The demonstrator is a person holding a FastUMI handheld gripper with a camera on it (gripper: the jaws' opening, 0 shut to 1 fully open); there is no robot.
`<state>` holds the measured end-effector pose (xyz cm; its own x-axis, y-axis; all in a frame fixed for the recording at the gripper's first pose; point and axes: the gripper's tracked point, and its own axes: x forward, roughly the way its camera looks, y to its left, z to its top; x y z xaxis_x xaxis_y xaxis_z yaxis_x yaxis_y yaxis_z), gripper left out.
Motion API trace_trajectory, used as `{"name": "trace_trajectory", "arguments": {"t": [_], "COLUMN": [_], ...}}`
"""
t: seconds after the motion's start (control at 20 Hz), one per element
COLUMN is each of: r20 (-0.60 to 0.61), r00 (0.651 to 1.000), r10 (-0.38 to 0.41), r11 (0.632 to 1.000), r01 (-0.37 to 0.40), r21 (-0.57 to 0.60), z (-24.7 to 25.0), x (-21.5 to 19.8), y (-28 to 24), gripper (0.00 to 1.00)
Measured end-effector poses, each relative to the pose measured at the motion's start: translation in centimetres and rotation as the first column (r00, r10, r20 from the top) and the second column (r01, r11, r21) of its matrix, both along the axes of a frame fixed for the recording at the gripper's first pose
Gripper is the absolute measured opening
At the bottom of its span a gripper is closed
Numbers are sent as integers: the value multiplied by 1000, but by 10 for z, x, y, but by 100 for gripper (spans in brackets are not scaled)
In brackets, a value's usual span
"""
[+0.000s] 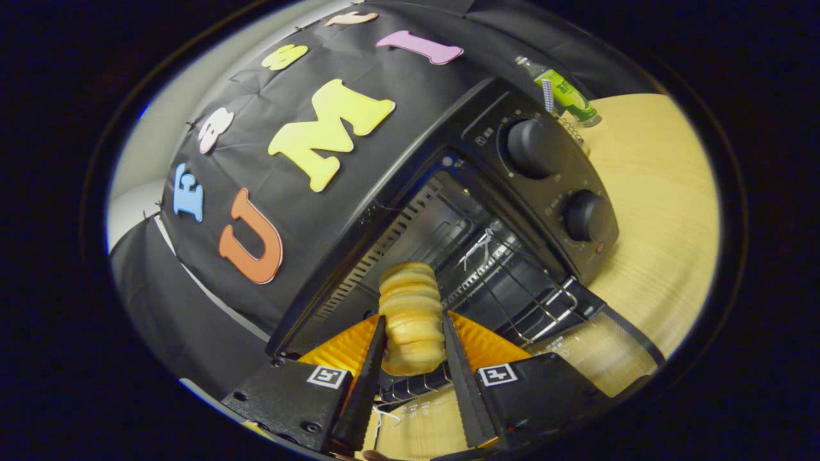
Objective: Open the toaster oven, put the food inside, and close the toaster oven door.
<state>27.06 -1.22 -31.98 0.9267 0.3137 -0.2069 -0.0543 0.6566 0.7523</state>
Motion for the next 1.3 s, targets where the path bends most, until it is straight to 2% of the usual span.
{"name": "trace_trajectory", "arguments": {"t": [0.2, 0.3, 0.4, 0.5, 0.55, 0.65, 0.95, 1.15, 1.3], "r20": [10, 19, 30, 17, 12, 6, -12, -95, -108], "r00": [1000, 1000, 999, 1000, 1000, 1000, 999, 994, 994], "r10": [-9, 16, 21, -2, -14, -3, 32, 58, 34], "r11": [1000, 999, 999, 996, 995, 996, 984, 954, 887], "r01": [9, -16, -20, 3, 15, 3, -34, -83, -80], "r21": [-30, -34, -49, -87, -96, -89, -177, -287, -455], "z": [-4, -3, 2, 1, 3, 12, 33, 27, 21], "x": [23, 26, 23, 17, 12, 1, -43, -82, -111], "y": [4, 16, 21, 21, 20, 23, 16, 9, -6], "gripper": [63, 63, 71, 89, 92, 97, 99, 100, 100]}}
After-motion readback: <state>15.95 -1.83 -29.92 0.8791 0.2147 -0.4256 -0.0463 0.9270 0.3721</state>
